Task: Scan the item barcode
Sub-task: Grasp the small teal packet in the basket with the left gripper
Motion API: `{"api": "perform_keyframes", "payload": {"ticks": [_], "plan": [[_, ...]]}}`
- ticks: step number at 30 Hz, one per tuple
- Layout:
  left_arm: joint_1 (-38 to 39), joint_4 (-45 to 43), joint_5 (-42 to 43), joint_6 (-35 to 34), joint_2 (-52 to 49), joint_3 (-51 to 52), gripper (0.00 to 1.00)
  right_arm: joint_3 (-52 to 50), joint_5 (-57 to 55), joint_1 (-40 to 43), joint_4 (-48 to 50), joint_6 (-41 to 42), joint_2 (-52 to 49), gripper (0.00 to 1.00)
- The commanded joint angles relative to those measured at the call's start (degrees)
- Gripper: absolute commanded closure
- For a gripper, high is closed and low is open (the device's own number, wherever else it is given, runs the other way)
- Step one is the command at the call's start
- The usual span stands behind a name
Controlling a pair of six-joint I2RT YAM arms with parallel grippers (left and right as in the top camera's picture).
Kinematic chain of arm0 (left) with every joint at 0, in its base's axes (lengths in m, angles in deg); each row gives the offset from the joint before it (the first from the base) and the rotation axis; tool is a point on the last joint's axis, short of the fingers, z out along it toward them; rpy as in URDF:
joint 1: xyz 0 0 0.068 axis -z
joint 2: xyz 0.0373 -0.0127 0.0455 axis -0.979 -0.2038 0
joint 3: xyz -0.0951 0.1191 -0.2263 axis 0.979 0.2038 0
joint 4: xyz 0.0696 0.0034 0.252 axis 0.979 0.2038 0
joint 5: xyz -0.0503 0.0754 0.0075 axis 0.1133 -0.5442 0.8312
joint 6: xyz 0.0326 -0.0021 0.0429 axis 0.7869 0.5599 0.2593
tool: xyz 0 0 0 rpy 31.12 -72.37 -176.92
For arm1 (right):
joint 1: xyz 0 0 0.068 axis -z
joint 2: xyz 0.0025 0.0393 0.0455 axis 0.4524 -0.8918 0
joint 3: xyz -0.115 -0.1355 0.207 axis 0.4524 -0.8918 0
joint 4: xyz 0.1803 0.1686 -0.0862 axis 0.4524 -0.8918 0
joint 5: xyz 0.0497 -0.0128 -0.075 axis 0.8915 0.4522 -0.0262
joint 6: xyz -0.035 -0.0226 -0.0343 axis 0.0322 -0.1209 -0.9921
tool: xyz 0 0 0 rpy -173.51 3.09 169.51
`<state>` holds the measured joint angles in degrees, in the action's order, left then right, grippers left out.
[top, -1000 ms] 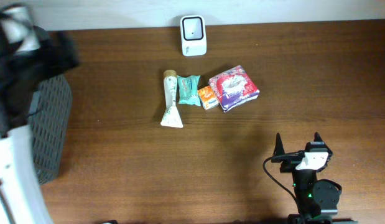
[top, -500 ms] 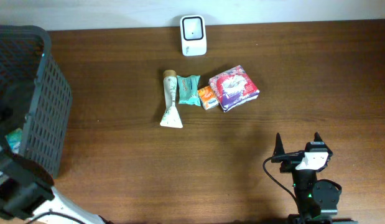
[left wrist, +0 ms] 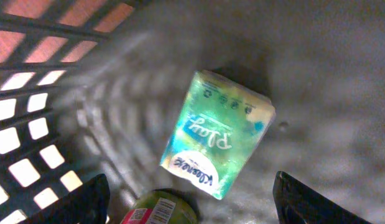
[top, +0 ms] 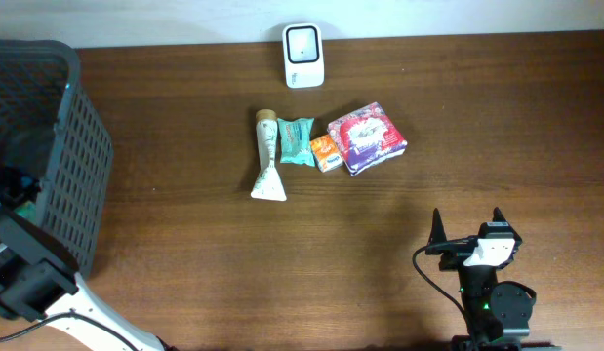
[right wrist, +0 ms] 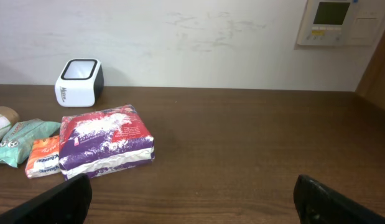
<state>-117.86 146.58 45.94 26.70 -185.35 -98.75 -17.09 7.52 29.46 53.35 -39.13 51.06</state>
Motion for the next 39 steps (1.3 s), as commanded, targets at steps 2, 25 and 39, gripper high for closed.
{"api": "perform_keyframes", "payload": {"ticks": [2,25,39], "plan": [[1.49,-2.12,0.37,2.49,-0.74,4.22,0.14,-0.48,0.13,-0.35,-0.09,0.46,0.37,0.01],[3.21,6.45,11.41,-4.76,10.14,-26.29,1.00,-0.48,0.13,-0.35,-0.09,0.46,0.37,0.01],[45.77,15.54,11.26,-0.35,20.28,-24.15,1.00,-0.48,0.13,-0.35,-0.09,0.46,0.37,0.01]]}}
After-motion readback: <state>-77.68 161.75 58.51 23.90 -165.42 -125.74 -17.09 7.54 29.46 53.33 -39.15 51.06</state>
